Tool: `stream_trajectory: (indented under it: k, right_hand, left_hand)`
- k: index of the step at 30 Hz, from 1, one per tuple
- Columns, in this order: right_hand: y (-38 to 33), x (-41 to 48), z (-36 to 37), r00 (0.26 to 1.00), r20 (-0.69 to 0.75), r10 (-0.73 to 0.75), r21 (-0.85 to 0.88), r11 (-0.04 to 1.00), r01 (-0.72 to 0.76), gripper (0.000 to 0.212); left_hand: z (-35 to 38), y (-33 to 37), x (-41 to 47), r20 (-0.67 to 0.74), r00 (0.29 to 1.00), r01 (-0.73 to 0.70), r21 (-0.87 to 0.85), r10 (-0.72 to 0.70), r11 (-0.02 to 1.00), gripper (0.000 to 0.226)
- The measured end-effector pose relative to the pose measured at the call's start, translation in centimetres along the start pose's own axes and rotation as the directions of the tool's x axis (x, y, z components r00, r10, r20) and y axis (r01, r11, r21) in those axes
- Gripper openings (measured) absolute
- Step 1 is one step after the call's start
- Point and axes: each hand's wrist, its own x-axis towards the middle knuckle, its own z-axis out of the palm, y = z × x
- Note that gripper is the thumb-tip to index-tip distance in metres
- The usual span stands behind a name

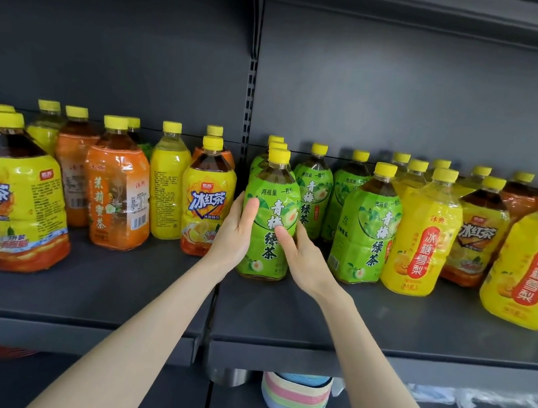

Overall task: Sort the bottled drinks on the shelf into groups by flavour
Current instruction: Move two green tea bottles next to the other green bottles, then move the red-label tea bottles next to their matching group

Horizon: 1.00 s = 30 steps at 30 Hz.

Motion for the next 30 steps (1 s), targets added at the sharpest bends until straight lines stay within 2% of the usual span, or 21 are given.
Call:
stream_trajectory:
  k: [4, 6, 9, 12, 16, 22, 25, 28, 30]
  right_hand:
    - [-0.9, -1.7, -0.7, 0.989, -0.146, -0.036, -0.294, 0.956, -0.009, 0.059]
    - [-1.7, -2.8, -0.9, 0.976, -0.200, -0.090, -0.357, 0.934, 0.013, 0.048]
    - [-3.1, -4.5, -0.9, 0.950, -0.243, -0.195, -0.361, 0.928, 0.098, 0.033]
    - [-4.4, -5.5, 0.0, 0.928, -0.256, -0.272, -0.349, 0.921, 0.173, 0.026]
    - [-6.0, -5.4, 2.1, 0.923, -0.242, -0.298, -0.287, 0.931, 0.225, 0.019]
    - [-8.1, -3.0, 6.3, 0.907, -0.218, -0.360, -0.276, 0.914, 0.296, 0.016]
    - [-8.3, -1.0, 9.0, 0.888, -0.253, -0.384, -0.300, 0.904, 0.305, 0.016]
    - [-9.1, 1.2, 11.6, 0.856, -0.316, -0.410, -0.357, 0.887, 0.293, 0.017]
    - [-9.6, 2.5, 13.1, 0.822, -0.373, -0.431, -0.407, 0.872, 0.273, 0.021]
  left_hand:
    - [-1.3, 0.2, -1.5, -0.065, 0.997, -0.028, 0.176, 0.039, 0.984, 0.038]
    - [-2.0, -0.1, -2.5, -0.114, 0.991, -0.039, 0.279, 0.073, 0.960, 0.027]
    - [-3.1, -0.2, -4.2, -0.152, 0.983, -0.050, 0.303, 0.101, 0.952, 0.012]
    - [-4.5, 0.2, -5.4, -0.184, 0.973, -0.073, 0.316, 0.137, 0.946, 0.013]
    - [-7.2, 0.6, -5.8, -0.211, 0.964, -0.085, 0.336, 0.163, 0.938, 0.016]
    - [-12.6, 0.1, -4.5, -0.297, 0.938, -0.064, 0.352, 0.177, 0.934, 0.011]
    - [-15.4, -1.4, -3.2, -0.341, 0.912, -0.077, 0.406, 0.229, 0.910, 0.007]
    - [-17.9, -2.4, -1.4, -0.376, 0.870, -0.099, 0.499, 0.318, 0.861, 0.027]
    - [-19.0, -2.7, -0.3, -0.385, 0.852, -0.133, 0.497, 0.355, 0.858, 0.044]
